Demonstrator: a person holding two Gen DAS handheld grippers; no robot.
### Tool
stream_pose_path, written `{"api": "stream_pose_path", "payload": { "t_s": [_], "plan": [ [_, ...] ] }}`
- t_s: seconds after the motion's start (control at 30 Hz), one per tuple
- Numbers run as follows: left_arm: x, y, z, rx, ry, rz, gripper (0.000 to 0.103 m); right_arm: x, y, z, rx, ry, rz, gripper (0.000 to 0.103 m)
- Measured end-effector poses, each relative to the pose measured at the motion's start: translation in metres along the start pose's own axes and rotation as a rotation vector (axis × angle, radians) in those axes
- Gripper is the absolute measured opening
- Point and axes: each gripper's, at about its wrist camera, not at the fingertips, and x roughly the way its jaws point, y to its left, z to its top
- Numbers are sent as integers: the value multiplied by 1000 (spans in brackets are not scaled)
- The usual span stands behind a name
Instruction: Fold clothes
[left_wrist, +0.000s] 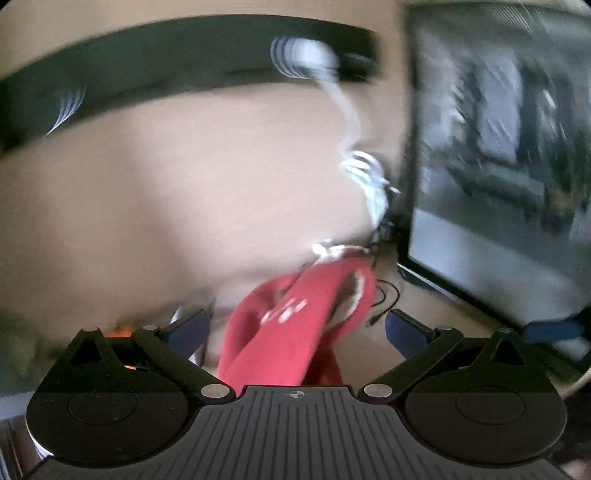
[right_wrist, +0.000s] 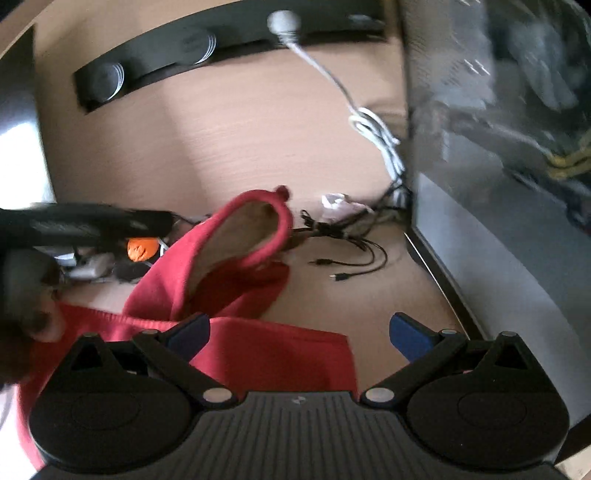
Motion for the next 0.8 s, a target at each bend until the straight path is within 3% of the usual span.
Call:
{"api": "stream_pose_path", "payload": {
  "t_s": [0.17,0.23,0.3,0.33,0.37,0.43,0.57,0.8],
  "plan": [
    [58,-56,-5,311,-18,78,103,4,-15,-16,30,56,48,103],
    [76,-65,-11,344,-8,118,103,5,-20,-20,33,75,64,103],
    [88,-61,-11,313,20,130,103,7,-24,-19,33,76,72,103],
    [91,-56,-10,290,34,131,99,8,-26,-16,29,73,79,103],
    [93,-52,-10,269,48,130,82,9,-26,-12,25,67,85,103],
    [92,-44,-8,240,78,114,58,12,-28,-3,22,54,95,103],
    [68,-29,-10,197,63,90,29,20,-32,18,43,31,115,103],
    [-5,-5,-20,140,7,78,20,21,-21,70,51,-70,187,103]
  ]
}}
